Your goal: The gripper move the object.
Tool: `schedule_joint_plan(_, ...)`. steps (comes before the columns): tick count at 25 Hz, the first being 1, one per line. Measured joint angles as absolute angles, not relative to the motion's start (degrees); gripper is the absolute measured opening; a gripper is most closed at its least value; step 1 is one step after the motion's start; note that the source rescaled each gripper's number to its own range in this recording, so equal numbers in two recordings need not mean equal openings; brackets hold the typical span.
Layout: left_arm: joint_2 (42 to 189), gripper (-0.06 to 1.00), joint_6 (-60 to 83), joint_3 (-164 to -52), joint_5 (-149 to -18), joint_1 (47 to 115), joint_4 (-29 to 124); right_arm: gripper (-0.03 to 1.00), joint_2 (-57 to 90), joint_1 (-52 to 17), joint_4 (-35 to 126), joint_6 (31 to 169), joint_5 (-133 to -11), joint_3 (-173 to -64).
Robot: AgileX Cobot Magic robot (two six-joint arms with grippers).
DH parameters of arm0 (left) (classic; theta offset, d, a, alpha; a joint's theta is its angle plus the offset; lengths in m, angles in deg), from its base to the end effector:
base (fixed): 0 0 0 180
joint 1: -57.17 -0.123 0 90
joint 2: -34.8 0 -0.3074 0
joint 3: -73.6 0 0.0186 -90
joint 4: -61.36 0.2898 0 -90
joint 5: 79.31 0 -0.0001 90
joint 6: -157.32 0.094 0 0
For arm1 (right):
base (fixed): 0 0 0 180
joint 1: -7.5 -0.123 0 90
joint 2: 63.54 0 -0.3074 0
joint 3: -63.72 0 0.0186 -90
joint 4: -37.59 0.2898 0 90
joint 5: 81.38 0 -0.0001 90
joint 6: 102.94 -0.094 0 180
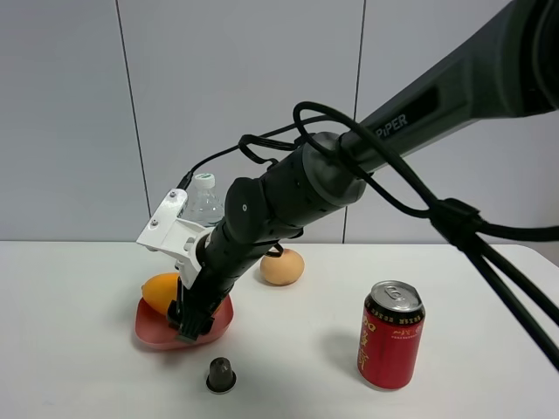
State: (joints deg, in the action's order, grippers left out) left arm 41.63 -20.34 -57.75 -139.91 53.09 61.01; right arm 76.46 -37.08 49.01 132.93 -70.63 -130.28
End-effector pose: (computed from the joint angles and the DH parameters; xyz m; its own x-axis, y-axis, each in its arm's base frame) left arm 0.0074 0.0000 0.2977 -0.4407 0.0065 -0.8976 -0.0497 0.9983 0.0316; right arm 0.3860 0.3853 0.0970 0.1378 -0.8501 -0.5082 -0.8752 0.1357 -0.4643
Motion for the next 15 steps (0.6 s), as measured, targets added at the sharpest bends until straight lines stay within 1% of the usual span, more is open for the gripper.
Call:
schedule_joint_plan(2,41.6,1.0,-20.3,-57.7,-139.9,53.1,61.0,0.39,74.7,-37.1,50.7,132.8,-69.7,-130.2)
schedule_joint_plan(7,41.6,1.0,-20.3,-57.7,-139.9,53.1,61.0,0.46,63.2,-37.1,55.9,130.2,-69.6,-130.2)
schedule_joint_plan(8,41.6,1.0,-20.3,-57.7,-139.9,53.1,61.0,0.49,59.9,-37.1,56.1,129.1,-69.5,-130.2)
schedule_joint_plan(9,41.6,1.0,-20.3,-57.7,-139.9,53.1,61.0,0.55,56.5,-37.1,56.1,127.3,-69.2,-130.2)
schedule_joint_plan(10,41.6,1.0,-20.3,-57.7,-139.9,53.1,61.0,0.61,53.1,-37.1,55.6,125.3,-68.5,-130.2)
schedule_joint_plan(12,41.6,1.0,-20.3,-57.7,-139.9,53.1,61.0,0.67,46.9,-37.6,53.2,120.9,-66.1,-130.2)
schedule_joint_plan(15,41.6,1.0,-20.3,-57.7,-139.9,53.1,61.0,0.7,37.6,-38.4,47.4,113.7,-59.7,-130.2)
